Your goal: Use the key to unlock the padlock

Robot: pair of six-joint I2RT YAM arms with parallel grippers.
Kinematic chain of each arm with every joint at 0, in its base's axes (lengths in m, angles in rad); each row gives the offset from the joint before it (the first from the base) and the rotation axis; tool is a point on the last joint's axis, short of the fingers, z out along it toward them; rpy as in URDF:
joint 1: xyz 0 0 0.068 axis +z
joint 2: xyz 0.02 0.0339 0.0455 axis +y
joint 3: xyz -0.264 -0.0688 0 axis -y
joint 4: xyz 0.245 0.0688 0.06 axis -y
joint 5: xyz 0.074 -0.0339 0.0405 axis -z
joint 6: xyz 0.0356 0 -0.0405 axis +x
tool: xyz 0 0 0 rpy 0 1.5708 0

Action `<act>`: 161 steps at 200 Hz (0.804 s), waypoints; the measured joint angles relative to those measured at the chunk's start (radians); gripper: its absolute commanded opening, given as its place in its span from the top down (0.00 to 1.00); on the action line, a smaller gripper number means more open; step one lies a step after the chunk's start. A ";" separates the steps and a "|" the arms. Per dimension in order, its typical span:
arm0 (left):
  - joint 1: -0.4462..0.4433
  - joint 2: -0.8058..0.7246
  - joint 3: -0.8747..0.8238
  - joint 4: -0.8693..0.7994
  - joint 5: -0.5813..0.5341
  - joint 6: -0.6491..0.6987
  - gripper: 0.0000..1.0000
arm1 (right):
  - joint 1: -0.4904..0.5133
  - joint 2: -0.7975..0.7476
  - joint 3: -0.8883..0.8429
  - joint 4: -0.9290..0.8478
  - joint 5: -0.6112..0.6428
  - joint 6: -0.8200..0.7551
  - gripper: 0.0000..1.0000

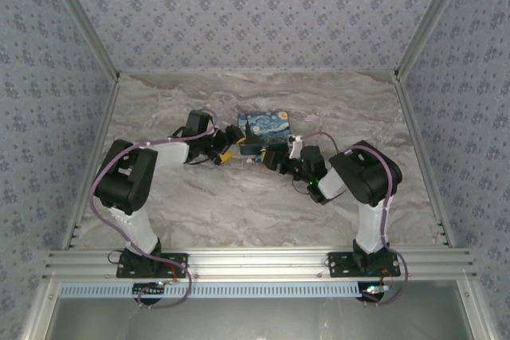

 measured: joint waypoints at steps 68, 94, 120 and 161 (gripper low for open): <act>-0.011 0.000 0.000 0.000 0.000 0.000 0.13 | 0.008 0.046 0.058 0.010 0.014 0.019 0.39; -0.011 0.000 0.000 0.000 0.000 0.000 0.13 | 0.008 0.065 0.064 0.033 0.013 0.027 0.45; -0.011 0.000 0.000 0.000 0.000 0.000 0.13 | 0.008 0.080 0.064 0.055 0.001 0.041 0.52; -0.011 0.000 0.000 0.000 0.000 0.000 0.12 | 0.006 0.082 0.052 0.090 -0.013 0.046 0.59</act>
